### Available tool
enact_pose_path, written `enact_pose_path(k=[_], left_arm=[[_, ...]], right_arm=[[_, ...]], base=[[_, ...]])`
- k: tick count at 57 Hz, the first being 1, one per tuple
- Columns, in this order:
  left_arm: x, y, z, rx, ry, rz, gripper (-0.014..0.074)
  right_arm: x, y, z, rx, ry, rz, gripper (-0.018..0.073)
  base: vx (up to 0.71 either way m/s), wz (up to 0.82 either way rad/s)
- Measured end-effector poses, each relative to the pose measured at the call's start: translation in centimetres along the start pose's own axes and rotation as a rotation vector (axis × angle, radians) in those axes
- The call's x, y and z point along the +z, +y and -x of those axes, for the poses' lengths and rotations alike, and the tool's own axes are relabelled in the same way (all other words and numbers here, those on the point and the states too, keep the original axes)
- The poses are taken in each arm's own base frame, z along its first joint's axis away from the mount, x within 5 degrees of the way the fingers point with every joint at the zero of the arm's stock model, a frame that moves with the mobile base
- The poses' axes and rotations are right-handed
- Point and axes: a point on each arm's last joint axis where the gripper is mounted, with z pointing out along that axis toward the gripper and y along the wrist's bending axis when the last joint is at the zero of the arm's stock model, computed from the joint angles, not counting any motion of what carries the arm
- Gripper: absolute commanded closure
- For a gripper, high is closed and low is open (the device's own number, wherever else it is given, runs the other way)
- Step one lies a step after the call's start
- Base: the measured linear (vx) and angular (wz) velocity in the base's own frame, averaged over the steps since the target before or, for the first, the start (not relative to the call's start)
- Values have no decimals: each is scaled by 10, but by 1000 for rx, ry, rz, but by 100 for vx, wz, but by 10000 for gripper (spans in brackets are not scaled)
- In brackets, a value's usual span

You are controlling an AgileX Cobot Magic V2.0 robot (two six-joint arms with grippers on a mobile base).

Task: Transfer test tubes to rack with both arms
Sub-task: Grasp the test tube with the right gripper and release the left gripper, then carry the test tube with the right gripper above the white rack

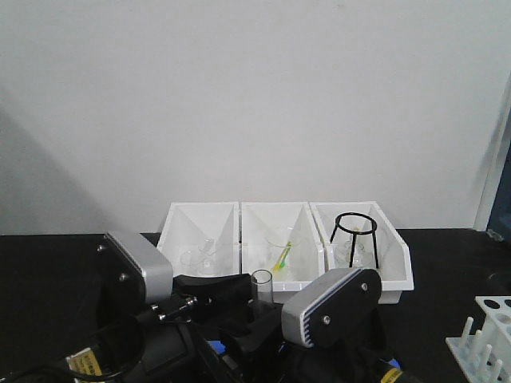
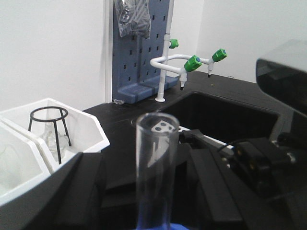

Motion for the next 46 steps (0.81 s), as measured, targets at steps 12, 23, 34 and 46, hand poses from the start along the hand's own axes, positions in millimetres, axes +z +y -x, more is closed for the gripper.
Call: enact_pose_path(k=[12,23,34,46], left_arm=[[-3,-8,44,94,-126,-17,97],[-6,-9,68,137,-135,22,97],[-12,-8,71,143,-100,53,97],[-23,-9,77,146,-89,78,97]], right_arm=[[0,0,0,0,1,0,570],[0,0,0,0,1,0,570],[-1,-20,0,22,-1,-72,566],[-12,-77,0,49,-7,-275,566]], base=[[0,0],[0,0],[0,0],[0,0]])
